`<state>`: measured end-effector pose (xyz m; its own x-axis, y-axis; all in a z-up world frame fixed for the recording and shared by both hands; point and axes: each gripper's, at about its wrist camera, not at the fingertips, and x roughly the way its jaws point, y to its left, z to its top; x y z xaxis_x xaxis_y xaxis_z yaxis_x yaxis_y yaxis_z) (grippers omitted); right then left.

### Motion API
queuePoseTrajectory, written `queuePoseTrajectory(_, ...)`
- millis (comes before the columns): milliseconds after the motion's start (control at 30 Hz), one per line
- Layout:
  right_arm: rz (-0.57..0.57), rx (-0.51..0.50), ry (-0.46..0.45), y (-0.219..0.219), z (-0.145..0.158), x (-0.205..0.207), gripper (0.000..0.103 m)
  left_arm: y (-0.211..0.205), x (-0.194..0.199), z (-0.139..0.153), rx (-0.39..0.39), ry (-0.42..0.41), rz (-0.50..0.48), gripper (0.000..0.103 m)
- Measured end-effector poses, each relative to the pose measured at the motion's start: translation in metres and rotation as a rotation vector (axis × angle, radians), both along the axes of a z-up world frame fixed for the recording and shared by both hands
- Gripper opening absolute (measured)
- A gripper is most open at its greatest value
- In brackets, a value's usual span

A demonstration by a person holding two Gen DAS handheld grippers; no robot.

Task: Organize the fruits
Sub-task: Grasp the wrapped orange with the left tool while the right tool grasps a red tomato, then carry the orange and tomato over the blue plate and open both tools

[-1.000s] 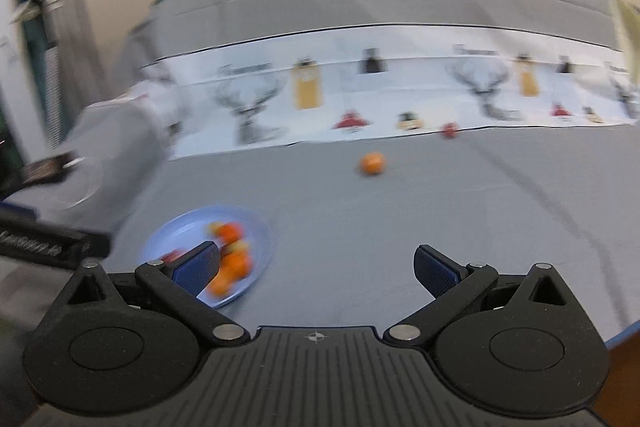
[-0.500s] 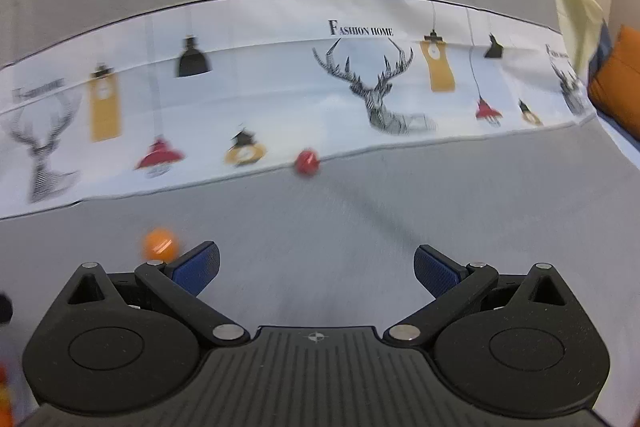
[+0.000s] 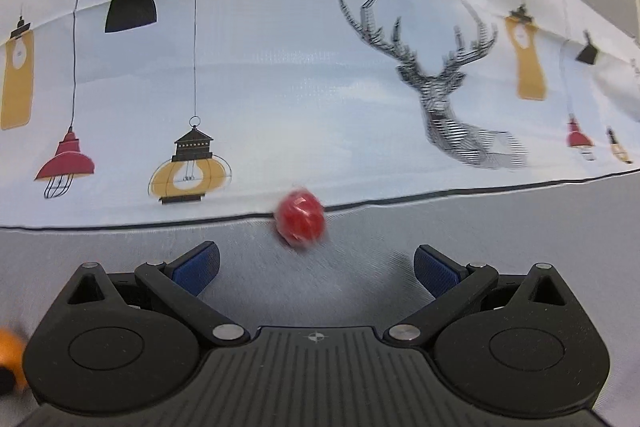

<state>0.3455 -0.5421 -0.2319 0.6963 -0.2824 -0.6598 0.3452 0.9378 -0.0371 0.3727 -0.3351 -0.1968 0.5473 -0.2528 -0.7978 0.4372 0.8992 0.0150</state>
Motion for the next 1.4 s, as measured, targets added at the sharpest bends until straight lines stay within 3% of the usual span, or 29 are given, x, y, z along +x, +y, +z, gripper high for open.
queuePoseTrajectory(67,-0.007,0.035,0.009,-0.004,-0.012,0.01,0.102,-0.003,0.002,-0.01,0.035,0.014,-0.009,0.103)
queuePoseTrajectory(100,-0.026,0.046,-0.04,-0.006,-0.015,0.009,0.102,-0.003,-0.002,-0.01,0.039,-0.014,-0.017,0.103)
queuePoseTrajectory(200,-0.028,0.023,-0.056,-0.004,-0.016,0.009,0.102,-0.004,-0.003,-0.008,0.041,-0.015,-0.025,0.102)
queuePoseTrajectory(233,-0.024,0.024,-0.058,-0.005,-0.016,0.008,0.102,-0.003,-0.004,-0.006,0.02,-0.011,-0.025,0.097)
queuePoseTrajectory(267,-0.018,0.022,-0.059,-0.005,-0.015,0.007,0.099,-0.001,-0.006,-0.002,-0.002,-0.02,-0.027,0.074)
queuePoseTrajectory(300,-0.019,0.013,-0.07,-0.005,-0.014,0.006,0.082,-0.002,-0.007,0.002,-0.019,-0.02,-0.051,0.043)
queuePoseTrajectory(333,-0.015,0.011,-0.088,-0.005,-0.011,0.004,0.054,-0.004,-0.008,0.005,-0.022,-0.018,-0.078,0.042)
queuePoseTrajectory(400,-0.005,0.008,-0.091,-0.003,-0.006,0.004,0.03,-0.003,-0.012,0.011,-0.049,-0.018,-0.105,0.042)
queuePoseTrajectory(500,-0.017,-0.013,-0.048,-0.001,0.0,0.004,0.029,0.001,-0.025,0.022,-0.055,-0.039,-0.134,0.042)
queuePoseTrajectory(633,-0.036,-0.009,-0.072,0.006,0.02,-0.024,0.029,0.02,-0.056,0.052,-0.071,-0.074,-0.152,0.042)
queuePoseTrajectory(967,-0.009,0.059,-0.215,0.081,0.134,-0.166,0.029,0.111,-0.175,0.172,-0.104,-0.178,-0.12,0.042)
queuePoseTrajectory(1100,0.034,0.094,-0.268,0.126,0.181,-0.237,0.029,0.162,-0.237,0.207,-0.055,-0.214,-0.088,0.042)
queuePoseTrajectory(1267,0.122,0.128,-0.286,0.187,0.215,-0.32,0.03,0.228,-0.304,0.228,-0.011,-0.202,-0.026,0.042)
queuePoseTrajectory(1400,0.221,0.161,-0.25,0.238,0.216,-0.371,0.03,0.27,-0.349,0.229,0.025,-0.172,0.042,0.042)
